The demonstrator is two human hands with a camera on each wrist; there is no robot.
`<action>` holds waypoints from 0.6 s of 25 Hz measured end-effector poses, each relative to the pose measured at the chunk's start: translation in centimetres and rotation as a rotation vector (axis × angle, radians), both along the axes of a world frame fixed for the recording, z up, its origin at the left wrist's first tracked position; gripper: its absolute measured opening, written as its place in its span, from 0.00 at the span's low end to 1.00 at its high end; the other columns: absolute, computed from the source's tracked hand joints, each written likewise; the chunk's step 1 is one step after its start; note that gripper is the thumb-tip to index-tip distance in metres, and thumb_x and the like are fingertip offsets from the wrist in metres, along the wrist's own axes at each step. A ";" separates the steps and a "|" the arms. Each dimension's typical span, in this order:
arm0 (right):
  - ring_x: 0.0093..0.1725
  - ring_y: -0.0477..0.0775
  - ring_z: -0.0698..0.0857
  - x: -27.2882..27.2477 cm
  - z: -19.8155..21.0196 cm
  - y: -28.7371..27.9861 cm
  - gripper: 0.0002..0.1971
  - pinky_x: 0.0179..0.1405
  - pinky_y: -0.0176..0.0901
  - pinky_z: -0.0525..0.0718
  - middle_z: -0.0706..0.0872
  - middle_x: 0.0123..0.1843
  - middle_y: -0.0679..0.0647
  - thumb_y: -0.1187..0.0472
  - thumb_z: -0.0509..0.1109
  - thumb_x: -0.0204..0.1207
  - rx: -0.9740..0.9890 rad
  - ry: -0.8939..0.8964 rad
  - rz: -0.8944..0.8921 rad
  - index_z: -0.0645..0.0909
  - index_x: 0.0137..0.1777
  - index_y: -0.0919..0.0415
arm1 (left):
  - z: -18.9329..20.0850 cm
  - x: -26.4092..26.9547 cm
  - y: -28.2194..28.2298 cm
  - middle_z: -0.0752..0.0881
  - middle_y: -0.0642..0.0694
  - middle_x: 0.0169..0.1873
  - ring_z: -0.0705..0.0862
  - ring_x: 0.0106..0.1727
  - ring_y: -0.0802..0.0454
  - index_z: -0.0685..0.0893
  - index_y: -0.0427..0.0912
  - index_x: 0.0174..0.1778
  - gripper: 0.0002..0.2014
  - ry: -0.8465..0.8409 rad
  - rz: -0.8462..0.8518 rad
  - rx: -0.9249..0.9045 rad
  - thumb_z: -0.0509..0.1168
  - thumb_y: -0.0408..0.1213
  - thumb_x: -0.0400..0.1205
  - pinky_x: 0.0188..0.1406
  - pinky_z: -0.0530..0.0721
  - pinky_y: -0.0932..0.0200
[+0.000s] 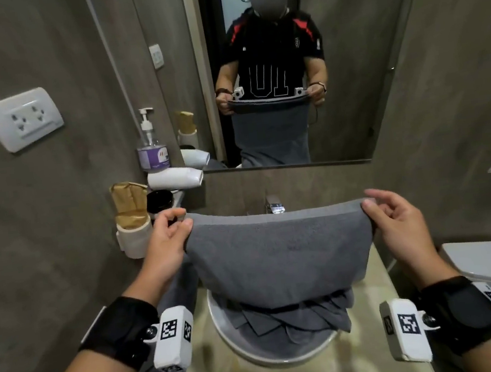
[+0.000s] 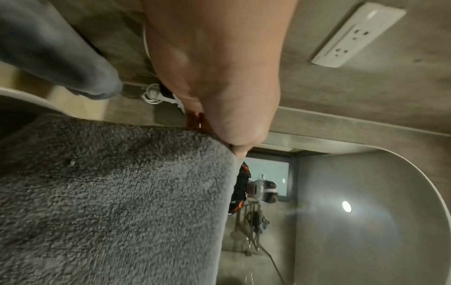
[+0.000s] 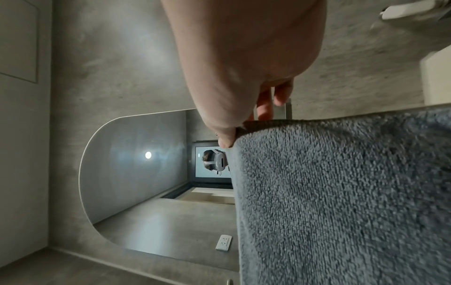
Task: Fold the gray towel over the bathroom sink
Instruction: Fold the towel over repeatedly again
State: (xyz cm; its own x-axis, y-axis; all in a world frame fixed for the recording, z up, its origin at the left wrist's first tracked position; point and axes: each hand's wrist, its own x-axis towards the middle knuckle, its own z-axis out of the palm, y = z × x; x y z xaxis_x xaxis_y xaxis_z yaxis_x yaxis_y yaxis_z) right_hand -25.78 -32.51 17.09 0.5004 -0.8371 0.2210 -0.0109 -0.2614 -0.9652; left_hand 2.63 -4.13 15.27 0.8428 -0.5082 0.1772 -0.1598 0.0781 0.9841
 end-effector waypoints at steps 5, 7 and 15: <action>0.37 0.42 0.85 0.0 1.0 -0.6 0.06 0.35 0.28 0.82 0.90 0.42 0.61 0.63 0.73 0.81 -0.104 0.030 0.060 0.88 0.54 0.63 | 0.4 1.0 0.7 0.93 0.52 0.48 0.88 0.50 0.62 0.92 0.56 0.48 0.12 -0.155 -0.037 0.071 0.67 0.34 0.86 0.47 0.82 0.72; 0.37 0.38 0.86 -0.2 1.4 -0.9 0.07 0.35 0.25 0.82 0.91 0.43 0.58 0.65 0.74 0.79 -0.114 0.091 0.107 0.89 0.53 0.67 | 1.1 1.4 1.1 0.92 0.50 0.39 0.87 0.40 0.64 0.93 0.54 0.48 0.10 -0.170 -0.087 0.107 0.73 0.32 0.79 0.42 0.81 0.75; 0.51 0.53 0.90 -1.0 2.6 -1.2 0.10 0.55 0.50 0.87 0.92 0.49 0.52 0.61 0.77 0.77 -0.368 0.493 0.253 0.89 0.57 0.55 | 2.3 2.4 1.2 0.89 0.54 0.34 0.81 0.32 0.62 0.88 0.65 0.44 0.17 -0.529 -0.080 0.571 0.82 0.36 0.71 0.40 0.81 0.64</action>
